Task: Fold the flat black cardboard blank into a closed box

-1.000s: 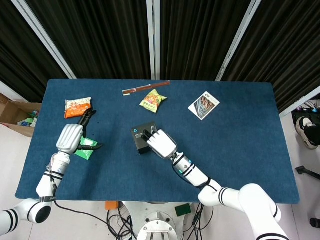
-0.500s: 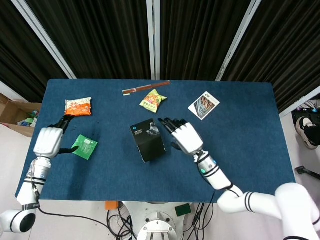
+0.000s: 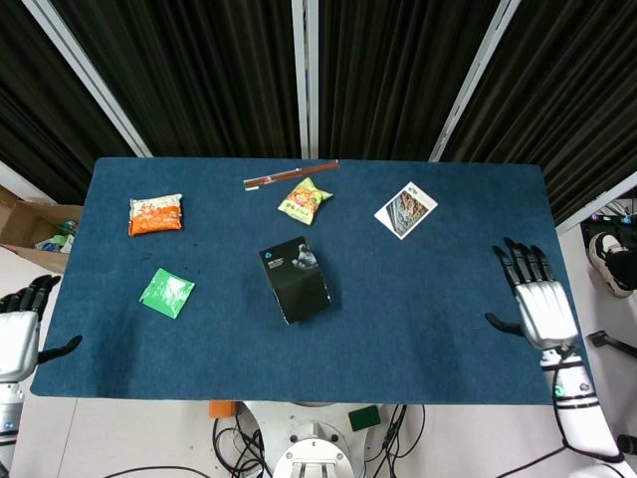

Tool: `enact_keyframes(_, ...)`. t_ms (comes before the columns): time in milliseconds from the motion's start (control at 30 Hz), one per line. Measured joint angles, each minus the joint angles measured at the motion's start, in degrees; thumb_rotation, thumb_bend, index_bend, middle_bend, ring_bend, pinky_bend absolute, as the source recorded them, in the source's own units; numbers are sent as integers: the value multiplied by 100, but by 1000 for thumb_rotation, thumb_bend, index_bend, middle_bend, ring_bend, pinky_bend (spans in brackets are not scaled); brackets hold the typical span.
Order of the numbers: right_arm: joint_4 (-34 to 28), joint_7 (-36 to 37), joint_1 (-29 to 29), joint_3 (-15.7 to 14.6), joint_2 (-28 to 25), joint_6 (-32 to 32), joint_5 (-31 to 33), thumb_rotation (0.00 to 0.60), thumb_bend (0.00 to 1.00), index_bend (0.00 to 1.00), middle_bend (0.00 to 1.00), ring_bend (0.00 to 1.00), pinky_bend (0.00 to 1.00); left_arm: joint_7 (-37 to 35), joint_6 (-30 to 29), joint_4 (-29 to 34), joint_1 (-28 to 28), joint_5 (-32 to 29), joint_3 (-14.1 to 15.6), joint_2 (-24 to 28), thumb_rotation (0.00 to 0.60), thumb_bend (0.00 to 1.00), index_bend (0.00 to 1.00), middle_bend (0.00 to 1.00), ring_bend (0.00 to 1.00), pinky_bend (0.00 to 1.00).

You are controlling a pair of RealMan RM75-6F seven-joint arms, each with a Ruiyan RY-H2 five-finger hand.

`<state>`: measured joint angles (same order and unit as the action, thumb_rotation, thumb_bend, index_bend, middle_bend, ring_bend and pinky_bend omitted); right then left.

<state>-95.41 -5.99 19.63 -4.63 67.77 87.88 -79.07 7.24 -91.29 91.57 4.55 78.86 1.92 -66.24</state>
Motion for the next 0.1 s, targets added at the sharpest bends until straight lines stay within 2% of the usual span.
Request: enact_keyframes(100, 141, 394, -431, -125, -23, 302, -151, 600, 111, 0, 0, 0, 10, 33, -317, 106, -264, 186, 103, -61, 531, 0, 156, 156, 213, 249)
